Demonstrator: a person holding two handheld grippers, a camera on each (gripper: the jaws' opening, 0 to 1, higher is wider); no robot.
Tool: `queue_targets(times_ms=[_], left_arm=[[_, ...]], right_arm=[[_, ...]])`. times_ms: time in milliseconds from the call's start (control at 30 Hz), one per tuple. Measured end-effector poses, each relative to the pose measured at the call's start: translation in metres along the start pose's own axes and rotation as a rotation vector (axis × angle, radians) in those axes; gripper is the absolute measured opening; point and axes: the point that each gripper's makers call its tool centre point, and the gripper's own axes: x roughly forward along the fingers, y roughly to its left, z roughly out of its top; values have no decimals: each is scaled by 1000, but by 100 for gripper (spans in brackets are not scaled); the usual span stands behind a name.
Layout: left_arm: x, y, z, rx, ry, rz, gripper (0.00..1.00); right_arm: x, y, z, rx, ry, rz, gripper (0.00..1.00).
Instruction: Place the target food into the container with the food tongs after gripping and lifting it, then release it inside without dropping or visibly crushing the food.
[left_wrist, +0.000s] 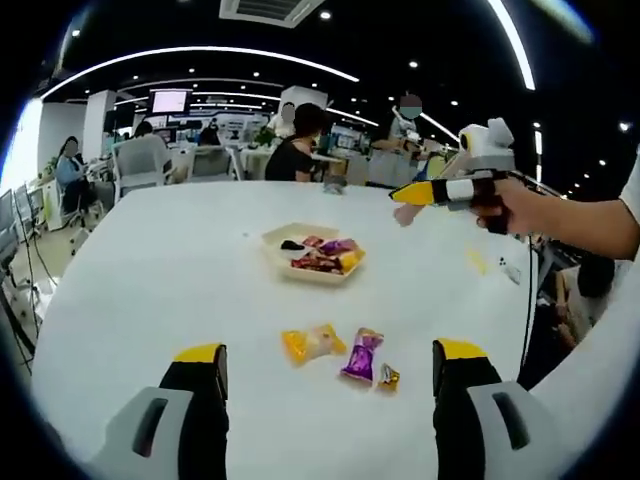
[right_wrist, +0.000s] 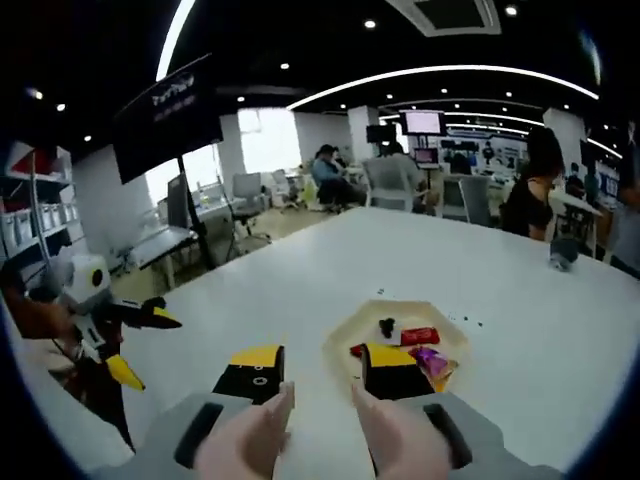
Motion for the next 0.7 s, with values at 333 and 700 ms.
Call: queue_targets(times_ms=[333,700], left_arm=[[-9,11,2,9,-3,23,84],[-11,12,-7,17,20,12,84]], right_arm=[[-21,33,-29,-13,-3,18,30],[-25,82,-74,-10,-1,45,30]])
